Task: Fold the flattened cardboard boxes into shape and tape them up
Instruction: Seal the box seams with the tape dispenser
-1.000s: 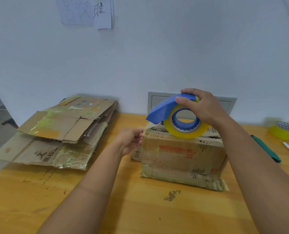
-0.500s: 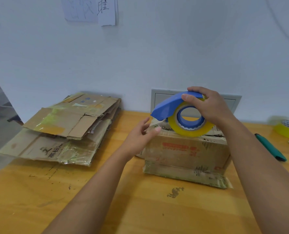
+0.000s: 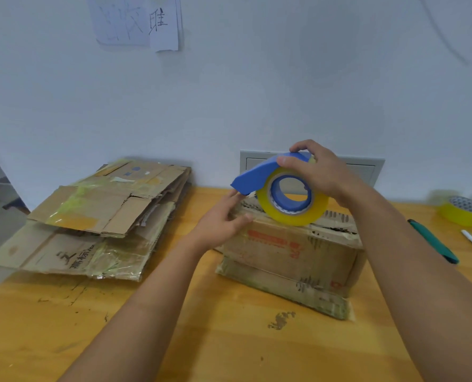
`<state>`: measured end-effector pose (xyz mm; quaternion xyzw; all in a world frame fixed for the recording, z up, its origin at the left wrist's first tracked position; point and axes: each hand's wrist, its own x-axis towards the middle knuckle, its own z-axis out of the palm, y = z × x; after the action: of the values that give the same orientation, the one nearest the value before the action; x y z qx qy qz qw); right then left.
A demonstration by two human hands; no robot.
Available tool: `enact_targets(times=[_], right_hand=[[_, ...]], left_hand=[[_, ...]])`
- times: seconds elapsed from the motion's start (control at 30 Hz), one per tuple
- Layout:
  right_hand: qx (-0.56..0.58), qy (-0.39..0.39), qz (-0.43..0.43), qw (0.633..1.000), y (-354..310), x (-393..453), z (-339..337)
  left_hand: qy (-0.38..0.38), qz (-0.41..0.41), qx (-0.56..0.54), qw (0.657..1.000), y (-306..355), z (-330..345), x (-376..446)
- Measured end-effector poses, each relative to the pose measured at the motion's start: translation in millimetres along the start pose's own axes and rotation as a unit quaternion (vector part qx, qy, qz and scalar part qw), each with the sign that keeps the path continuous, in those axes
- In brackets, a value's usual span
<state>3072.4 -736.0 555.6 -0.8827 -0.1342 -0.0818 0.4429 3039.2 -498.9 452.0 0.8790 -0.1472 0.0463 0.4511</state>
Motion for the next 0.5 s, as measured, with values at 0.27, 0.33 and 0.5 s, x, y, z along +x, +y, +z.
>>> enact_targets(times=[0.27,0.33,0.5], right_hand=[[-0.015,0.001,-0.038,0.999,6,1,-2],[-0.021,-0.01,-0.04,0.999,6,0,-7],[-0.053,-0.023,-0.035,0.998,10,-5,-30]], left_hand=[[0.024,0.015,0.065,0.997,3,7,-3],[0.017,0.01,0.068,0.997,6,8,-3],[0.003,-0.013,0.058,0.998,5,7,0]])
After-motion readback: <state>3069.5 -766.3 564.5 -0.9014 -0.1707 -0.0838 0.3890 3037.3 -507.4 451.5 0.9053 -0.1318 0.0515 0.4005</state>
